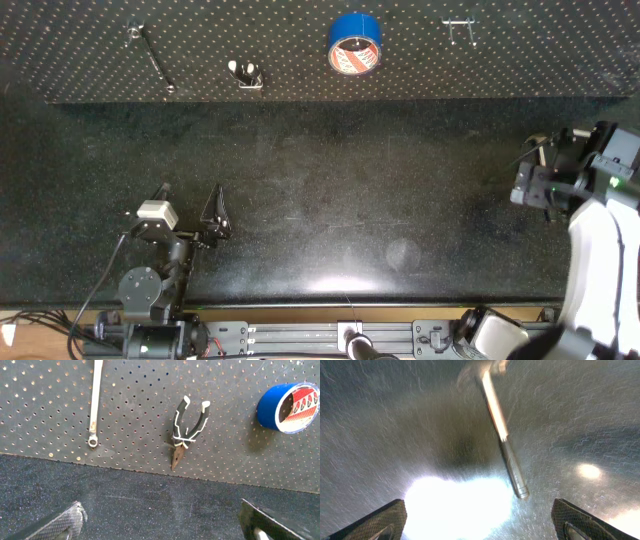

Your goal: Place Tools Onto Pegboard

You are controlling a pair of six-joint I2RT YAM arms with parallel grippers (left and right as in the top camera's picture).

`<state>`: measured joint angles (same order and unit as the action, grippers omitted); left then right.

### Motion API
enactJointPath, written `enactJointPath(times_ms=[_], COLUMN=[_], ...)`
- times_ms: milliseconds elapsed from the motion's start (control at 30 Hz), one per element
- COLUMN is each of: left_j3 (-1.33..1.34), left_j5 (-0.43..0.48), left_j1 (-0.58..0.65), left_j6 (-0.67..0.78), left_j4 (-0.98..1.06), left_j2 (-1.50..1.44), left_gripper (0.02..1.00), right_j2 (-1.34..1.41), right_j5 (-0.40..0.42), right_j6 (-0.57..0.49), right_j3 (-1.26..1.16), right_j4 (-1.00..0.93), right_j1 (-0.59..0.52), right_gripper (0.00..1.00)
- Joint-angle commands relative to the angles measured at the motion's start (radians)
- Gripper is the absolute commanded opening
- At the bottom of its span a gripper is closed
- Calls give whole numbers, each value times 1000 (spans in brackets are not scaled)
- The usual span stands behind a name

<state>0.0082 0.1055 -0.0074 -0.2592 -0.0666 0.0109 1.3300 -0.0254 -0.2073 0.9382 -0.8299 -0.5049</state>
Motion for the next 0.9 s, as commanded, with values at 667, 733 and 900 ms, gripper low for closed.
enactJointPath(times_ms=[667,733,900], left_j3=[-3,-3,-3], left_j5=[8,8,8], left_j1=[2,2,2], left_j6=[5,5,5], left_j4=[-5,-5,-5], left_j2=[-8,-8,-8], left_gripper=[993,993,993], right_j2=[455,454,-60], right_j5=[-117,-122,-314], right_j6=[-546,-546,-245], right_j3=[94,94,10], right_j4=[16,17,31], right_j1=[-143,-141,58], right_gripper=[77,75,75])
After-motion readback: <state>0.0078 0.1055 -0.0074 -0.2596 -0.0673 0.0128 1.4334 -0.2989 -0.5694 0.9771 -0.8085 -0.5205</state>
